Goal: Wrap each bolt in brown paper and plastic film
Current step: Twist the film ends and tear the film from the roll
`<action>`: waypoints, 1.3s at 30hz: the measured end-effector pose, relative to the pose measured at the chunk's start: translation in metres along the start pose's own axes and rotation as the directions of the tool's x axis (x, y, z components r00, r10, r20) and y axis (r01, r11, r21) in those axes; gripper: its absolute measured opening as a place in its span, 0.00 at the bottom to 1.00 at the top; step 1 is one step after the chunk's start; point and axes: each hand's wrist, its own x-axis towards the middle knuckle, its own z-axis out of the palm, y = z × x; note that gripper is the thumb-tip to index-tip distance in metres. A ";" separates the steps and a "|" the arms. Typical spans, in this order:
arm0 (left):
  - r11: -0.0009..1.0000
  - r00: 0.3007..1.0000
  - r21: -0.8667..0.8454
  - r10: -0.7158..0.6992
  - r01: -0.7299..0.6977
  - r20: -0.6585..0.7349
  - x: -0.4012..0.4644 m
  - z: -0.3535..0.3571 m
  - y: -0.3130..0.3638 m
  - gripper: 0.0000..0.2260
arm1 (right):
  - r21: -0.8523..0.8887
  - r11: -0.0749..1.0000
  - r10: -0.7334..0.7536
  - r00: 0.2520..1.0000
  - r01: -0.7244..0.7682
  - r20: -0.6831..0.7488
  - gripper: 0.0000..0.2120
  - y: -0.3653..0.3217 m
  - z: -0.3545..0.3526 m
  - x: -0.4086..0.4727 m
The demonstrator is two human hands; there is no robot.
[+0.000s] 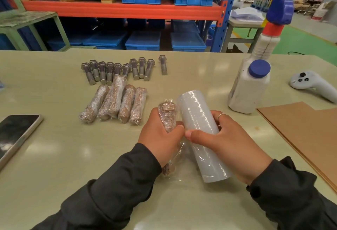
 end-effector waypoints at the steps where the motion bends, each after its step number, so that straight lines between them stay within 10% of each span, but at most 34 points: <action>1: 0.999 1.000 -0.022 -0.025 0.025 -0.014 0.000 0.001 -0.001 0.10 | -0.012 1.000 -0.015 1.000 0.015 0.007 0.29 0.000 0.000 -0.001; 19: 0.782 0.971 -0.592 -0.068 0.195 0.229 -0.004 0.002 0.007 0.05 | 0.178 0.983 0.036 0.997 -0.047 0.061 0.20 0.002 -0.009 0.001; 39: 0.786 0.917 -0.571 0.012 0.237 0.399 -0.012 -0.008 0.020 0.11 | -0.129 0.983 -0.144 0.986 0.132 -0.089 0.32 -0.001 -0.015 0.007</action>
